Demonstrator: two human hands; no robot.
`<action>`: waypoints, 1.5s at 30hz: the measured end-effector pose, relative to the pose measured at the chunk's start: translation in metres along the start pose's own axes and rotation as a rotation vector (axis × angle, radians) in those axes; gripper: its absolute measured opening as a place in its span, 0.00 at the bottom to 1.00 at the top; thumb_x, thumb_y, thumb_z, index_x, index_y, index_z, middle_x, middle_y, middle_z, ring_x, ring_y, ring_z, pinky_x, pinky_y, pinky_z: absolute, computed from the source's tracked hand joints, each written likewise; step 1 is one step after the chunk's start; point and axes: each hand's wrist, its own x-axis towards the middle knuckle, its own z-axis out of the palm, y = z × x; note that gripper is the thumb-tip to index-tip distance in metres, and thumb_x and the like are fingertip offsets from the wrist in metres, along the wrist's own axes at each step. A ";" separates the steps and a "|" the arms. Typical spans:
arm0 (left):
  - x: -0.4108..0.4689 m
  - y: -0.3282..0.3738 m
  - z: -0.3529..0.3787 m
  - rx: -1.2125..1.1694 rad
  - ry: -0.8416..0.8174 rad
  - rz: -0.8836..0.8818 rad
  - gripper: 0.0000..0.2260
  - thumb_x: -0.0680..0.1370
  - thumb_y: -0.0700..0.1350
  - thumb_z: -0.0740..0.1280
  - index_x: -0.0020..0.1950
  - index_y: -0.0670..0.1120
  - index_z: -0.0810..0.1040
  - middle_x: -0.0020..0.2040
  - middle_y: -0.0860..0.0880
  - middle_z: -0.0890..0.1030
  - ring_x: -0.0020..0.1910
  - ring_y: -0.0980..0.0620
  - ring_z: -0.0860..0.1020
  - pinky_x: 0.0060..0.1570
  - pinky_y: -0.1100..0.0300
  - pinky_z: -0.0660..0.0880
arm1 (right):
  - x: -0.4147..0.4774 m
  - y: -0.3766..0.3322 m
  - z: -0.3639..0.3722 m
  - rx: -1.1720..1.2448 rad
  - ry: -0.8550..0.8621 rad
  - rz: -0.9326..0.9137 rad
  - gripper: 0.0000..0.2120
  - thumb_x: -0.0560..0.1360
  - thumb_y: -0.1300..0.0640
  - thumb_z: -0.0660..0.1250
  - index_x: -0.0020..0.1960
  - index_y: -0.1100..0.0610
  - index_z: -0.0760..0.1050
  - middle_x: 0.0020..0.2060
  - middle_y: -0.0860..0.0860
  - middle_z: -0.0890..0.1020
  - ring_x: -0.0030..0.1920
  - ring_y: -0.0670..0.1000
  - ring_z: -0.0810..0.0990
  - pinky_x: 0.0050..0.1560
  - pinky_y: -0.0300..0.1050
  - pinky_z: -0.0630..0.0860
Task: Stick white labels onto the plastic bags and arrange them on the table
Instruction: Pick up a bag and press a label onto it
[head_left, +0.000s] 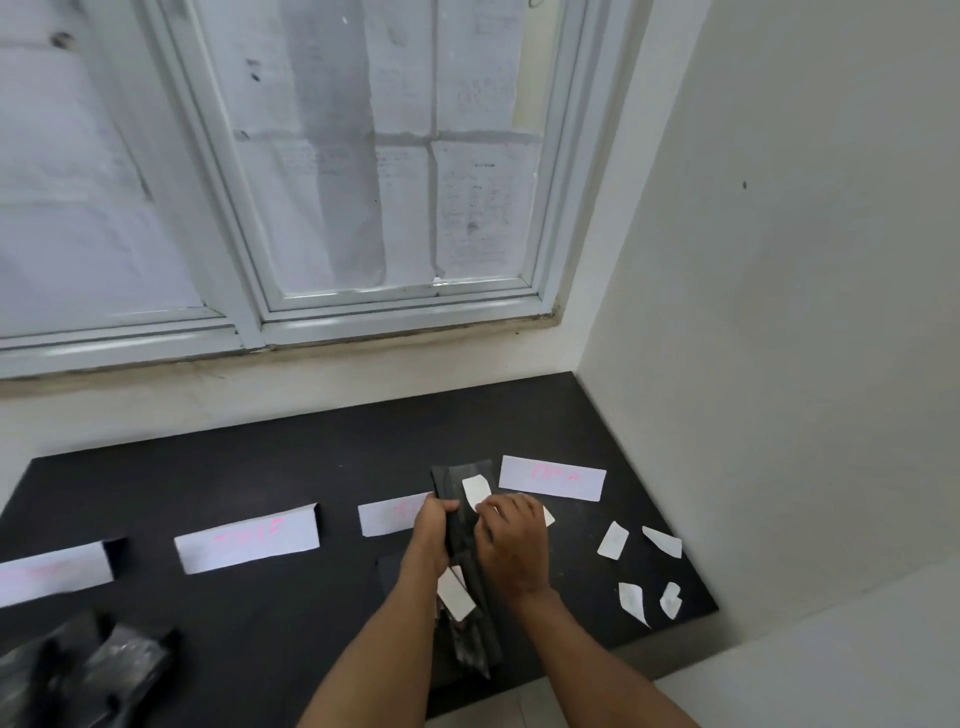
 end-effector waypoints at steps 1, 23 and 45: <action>-0.004 0.003 -0.005 -0.008 -0.004 -0.010 0.11 0.76 0.42 0.58 0.49 0.39 0.78 0.43 0.39 0.82 0.41 0.41 0.78 0.40 0.52 0.76 | 0.000 -0.007 0.000 -0.001 0.011 0.001 0.08 0.70 0.58 0.63 0.41 0.55 0.81 0.41 0.48 0.83 0.43 0.50 0.80 0.52 0.44 0.71; -0.048 0.022 -0.059 -0.055 -0.127 0.092 0.09 0.78 0.42 0.56 0.44 0.43 0.75 0.38 0.42 0.78 0.36 0.46 0.75 0.37 0.55 0.72 | -0.009 -0.073 -0.006 -0.144 0.052 -0.057 0.04 0.71 0.57 0.67 0.42 0.53 0.81 0.41 0.47 0.83 0.42 0.48 0.80 0.48 0.45 0.76; -0.055 0.032 -0.071 0.123 -0.418 0.155 0.22 0.73 0.25 0.61 0.64 0.42 0.73 0.53 0.38 0.80 0.49 0.39 0.80 0.47 0.45 0.80 | -0.011 -0.076 -0.027 0.251 0.013 0.237 0.16 0.81 0.49 0.56 0.64 0.50 0.76 0.71 0.52 0.68 0.71 0.51 0.66 0.69 0.43 0.66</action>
